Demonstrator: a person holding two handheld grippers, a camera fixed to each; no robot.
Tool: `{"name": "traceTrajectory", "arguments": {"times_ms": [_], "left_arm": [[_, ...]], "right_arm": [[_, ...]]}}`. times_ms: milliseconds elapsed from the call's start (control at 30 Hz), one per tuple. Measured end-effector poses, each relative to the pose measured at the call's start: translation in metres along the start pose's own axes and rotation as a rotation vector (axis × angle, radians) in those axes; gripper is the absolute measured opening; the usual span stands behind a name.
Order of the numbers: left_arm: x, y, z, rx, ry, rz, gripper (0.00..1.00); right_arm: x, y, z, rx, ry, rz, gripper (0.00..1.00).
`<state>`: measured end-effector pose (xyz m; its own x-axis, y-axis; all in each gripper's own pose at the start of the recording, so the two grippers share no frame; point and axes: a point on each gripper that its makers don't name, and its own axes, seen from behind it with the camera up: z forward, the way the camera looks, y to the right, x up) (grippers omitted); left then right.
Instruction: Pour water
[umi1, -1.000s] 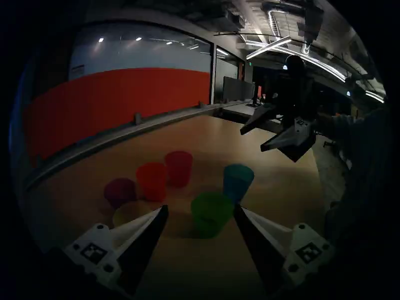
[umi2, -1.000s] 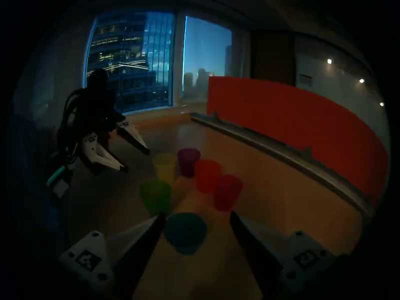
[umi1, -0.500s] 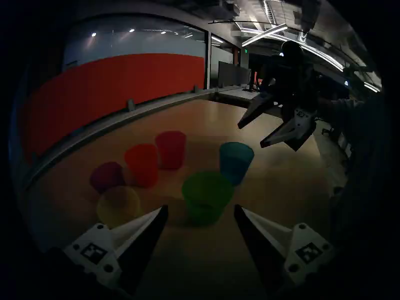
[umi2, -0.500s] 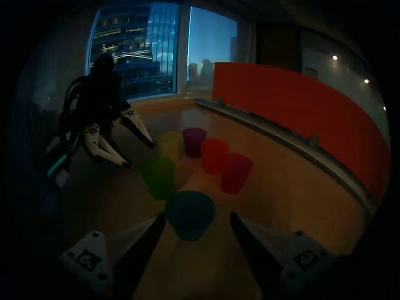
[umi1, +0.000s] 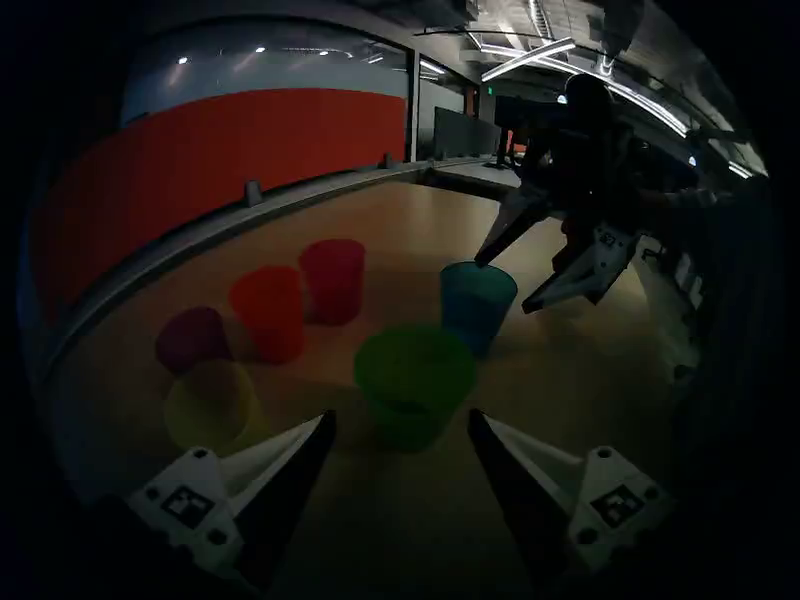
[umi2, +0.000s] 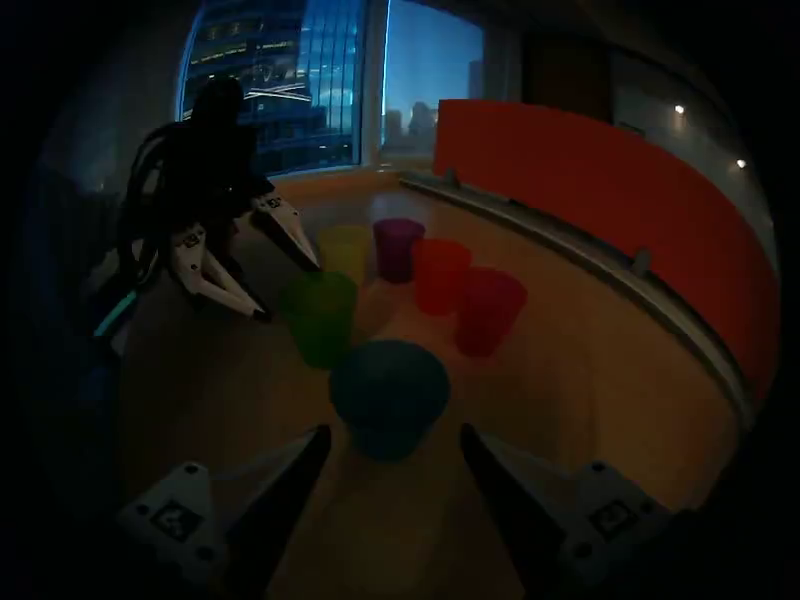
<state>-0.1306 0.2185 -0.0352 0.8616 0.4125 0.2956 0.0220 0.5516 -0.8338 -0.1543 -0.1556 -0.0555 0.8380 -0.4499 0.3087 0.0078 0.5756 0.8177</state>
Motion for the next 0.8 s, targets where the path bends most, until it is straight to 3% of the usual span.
{"name": "traceTrajectory", "arguments": {"times_ms": [367,800], "left_arm": [[0.001,0.006,0.018,-0.034,-0.009,0.005,0.98],[0.007,0.004,0.029,-0.042,-0.005,0.011,0.98]], "right_arm": [[0.002,-0.002,0.024,0.027,-0.010,-0.015,0.97],[0.014,-0.002,0.039,0.039,0.000,-0.018,0.96]]}}
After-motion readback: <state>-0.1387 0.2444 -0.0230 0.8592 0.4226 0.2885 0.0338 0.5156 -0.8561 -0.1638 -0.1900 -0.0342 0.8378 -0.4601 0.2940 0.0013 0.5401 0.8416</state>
